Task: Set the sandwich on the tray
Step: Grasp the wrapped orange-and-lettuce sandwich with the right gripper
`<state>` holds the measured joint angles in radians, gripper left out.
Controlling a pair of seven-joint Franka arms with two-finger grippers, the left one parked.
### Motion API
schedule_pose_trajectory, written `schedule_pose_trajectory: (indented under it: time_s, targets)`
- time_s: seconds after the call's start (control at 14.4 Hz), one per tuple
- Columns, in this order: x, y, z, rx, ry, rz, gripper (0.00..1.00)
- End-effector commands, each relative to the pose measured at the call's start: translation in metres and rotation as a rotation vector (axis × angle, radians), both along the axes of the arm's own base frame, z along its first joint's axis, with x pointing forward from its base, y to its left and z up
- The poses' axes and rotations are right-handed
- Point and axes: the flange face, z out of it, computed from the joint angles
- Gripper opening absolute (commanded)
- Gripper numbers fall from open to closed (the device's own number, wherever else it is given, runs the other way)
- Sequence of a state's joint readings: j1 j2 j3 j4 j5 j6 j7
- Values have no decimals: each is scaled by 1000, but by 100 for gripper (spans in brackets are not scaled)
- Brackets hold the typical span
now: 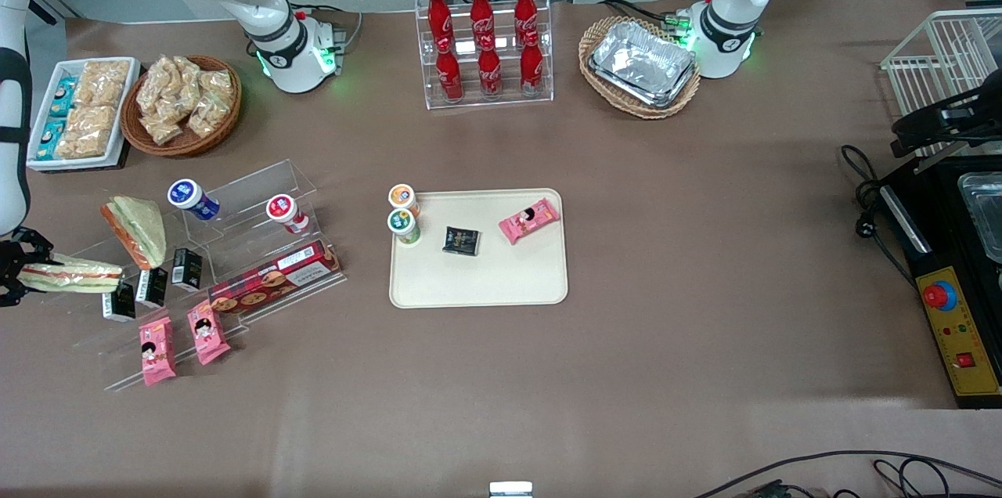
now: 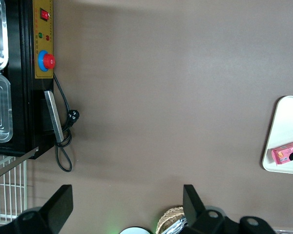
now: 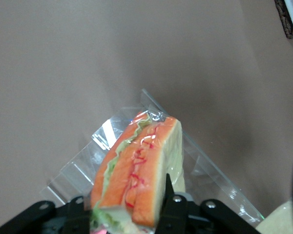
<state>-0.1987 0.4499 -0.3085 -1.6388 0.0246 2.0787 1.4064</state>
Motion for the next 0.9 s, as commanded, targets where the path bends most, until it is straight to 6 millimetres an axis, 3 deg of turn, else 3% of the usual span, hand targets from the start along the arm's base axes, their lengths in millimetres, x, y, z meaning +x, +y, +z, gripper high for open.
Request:
schedule_pose_trajectory:
  time_s: [0.0,0.14,0.21,0.49,0.63,0.83]
  targets:
    - [7,11,-10,-13,-19,66,6]
    - [9,10,1,-20,-32,119,4]
    - [10,11,15,-25,-49,149,0]
    - [9,14,75,-51,-117,263,0]
    - [3,21,103,-37,-119,294,0]
    - [7,53,153,-5,-105,348,0]
